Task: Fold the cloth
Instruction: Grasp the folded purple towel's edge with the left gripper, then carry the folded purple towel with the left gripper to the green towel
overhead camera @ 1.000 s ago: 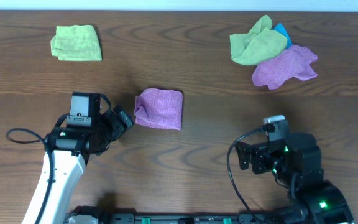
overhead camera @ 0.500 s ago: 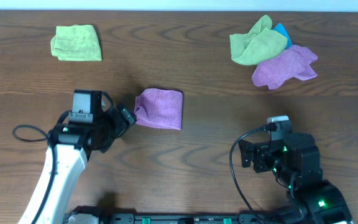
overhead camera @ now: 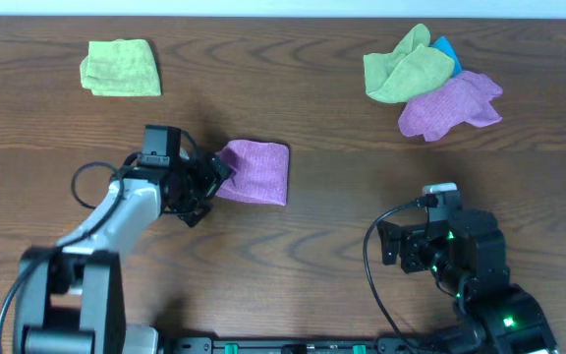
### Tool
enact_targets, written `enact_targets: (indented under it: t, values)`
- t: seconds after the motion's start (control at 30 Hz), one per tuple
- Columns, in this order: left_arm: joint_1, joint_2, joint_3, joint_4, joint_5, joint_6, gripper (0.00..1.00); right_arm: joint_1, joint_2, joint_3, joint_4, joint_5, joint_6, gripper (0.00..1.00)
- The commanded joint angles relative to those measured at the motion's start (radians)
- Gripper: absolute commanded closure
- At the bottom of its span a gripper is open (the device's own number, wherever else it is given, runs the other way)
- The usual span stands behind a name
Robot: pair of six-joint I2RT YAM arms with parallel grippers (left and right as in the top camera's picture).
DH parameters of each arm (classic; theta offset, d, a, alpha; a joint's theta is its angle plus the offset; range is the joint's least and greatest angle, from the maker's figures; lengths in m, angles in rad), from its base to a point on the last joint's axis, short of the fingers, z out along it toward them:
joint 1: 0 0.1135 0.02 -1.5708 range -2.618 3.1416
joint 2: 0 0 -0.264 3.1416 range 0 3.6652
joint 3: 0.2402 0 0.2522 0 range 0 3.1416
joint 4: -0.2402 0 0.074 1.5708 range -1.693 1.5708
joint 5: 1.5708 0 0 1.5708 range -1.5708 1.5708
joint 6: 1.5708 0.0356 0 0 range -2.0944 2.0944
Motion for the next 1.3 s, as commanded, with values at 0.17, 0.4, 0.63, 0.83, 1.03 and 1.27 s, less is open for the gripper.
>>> enact_targets:
  t: [0.17,0.4,0.63,0.83,1.03,1.27]
  values:
    - [-0.011,0.105,-0.007,0.113,0.061,-0.063,0.00,-0.009,-0.001,-0.005,-0.001,0.014,0.018,0.01]
    - [-0.058,0.151,-0.007,0.221,0.050,-0.103,0.18,-0.009,-0.001,-0.005,-0.001,0.014,0.018,0.01]
    - [-0.078,0.206,-0.007,0.318,0.050,-0.061,0.66,-0.009,-0.001,-0.005,-0.001,0.014,0.018,0.01]
    - [-0.070,0.206,-0.006,0.513,0.206,0.049,0.94,-0.009,-0.001,-0.005,-0.001,0.014,0.018,0.01]
    - [-0.068,0.204,0.026,0.534,0.257,0.044,0.94,-0.009,-0.001,-0.005,-0.001,0.014,0.018,0.01]
    - [-0.029,0.204,0.274,0.360,0.249,0.029,0.94,-0.009,-0.001,-0.005,-0.001,0.014,0.018,0.01]
